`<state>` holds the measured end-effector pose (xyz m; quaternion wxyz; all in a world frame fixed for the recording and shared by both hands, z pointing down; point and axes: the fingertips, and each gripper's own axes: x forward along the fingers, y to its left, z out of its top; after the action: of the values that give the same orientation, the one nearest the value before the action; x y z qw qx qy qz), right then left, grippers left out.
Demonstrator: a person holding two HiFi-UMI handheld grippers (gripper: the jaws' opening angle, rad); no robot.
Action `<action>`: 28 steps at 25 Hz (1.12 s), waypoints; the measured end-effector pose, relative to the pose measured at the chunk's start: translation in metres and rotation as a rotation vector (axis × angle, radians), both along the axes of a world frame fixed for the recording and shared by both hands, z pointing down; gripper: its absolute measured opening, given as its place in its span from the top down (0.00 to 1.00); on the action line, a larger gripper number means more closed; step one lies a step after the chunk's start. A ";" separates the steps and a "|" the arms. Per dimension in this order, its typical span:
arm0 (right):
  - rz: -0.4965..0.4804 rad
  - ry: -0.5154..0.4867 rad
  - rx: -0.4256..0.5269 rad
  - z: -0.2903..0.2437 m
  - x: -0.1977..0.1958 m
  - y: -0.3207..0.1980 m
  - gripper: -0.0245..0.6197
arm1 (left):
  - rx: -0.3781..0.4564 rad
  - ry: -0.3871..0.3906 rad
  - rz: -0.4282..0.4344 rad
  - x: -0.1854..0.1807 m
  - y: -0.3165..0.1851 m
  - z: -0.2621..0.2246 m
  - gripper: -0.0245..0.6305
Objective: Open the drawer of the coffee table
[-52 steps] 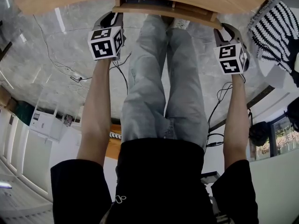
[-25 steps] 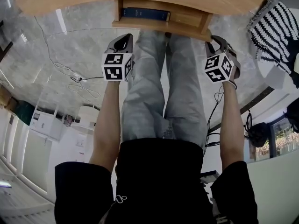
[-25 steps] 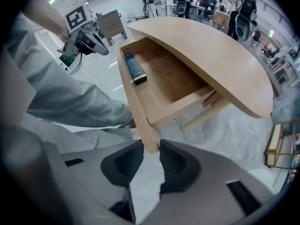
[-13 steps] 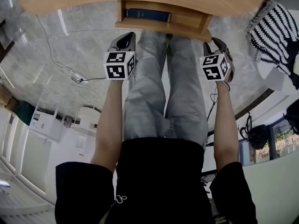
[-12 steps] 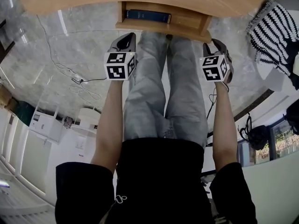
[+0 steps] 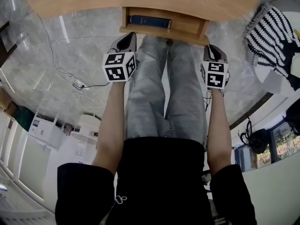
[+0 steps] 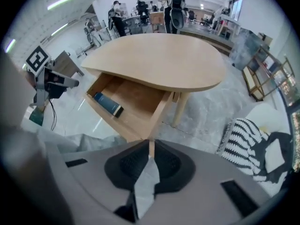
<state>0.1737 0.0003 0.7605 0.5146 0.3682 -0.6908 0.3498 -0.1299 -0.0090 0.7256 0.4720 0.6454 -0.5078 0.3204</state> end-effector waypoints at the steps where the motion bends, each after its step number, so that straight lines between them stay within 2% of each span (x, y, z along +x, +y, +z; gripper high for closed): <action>1: 0.019 -0.015 0.012 -0.004 -0.002 -0.005 0.91 | 0.010 0.004 -0.005 0.001 -0.005 -0.004 0.95; 7: 0.067 -0.154 0.094 -0.048 -0.034 -0.045 0.94 | 0.095 0.034 -0.006 0.013 -0.042 -0.042 0.95; 10: 0.106 -0.233 0.140 -0.081 -0.048 -0.066 0.94 | 0.135 0.056 -0.009 0.022 -0.060 -0.072 0.95; 14: 0.139 -0.288 0.204 -0.124 -0.061 -0.095 0.94 | 0.203 0.092 -0.019 0.031 -0.092 -0.119 0.95; 23: 0.274 -0.403 0.359 -0.226 -0.063 -0.150 0.95 | 0.393 0.085 -0.014 0.052 -0.160 -0.236 0.95; 28: 0.324 -0.459 0.468 -0.288 -0.062 -0.183 0.95 | 0.499 0.072 -0.053 0.058 -0.186 -0.301 0.95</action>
<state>0.1116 -0.1831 0.4720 0.1858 0.4927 -0.7823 0.3327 -0.0720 -0.1954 0.4245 0.3243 0.7394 -0.5707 0.1496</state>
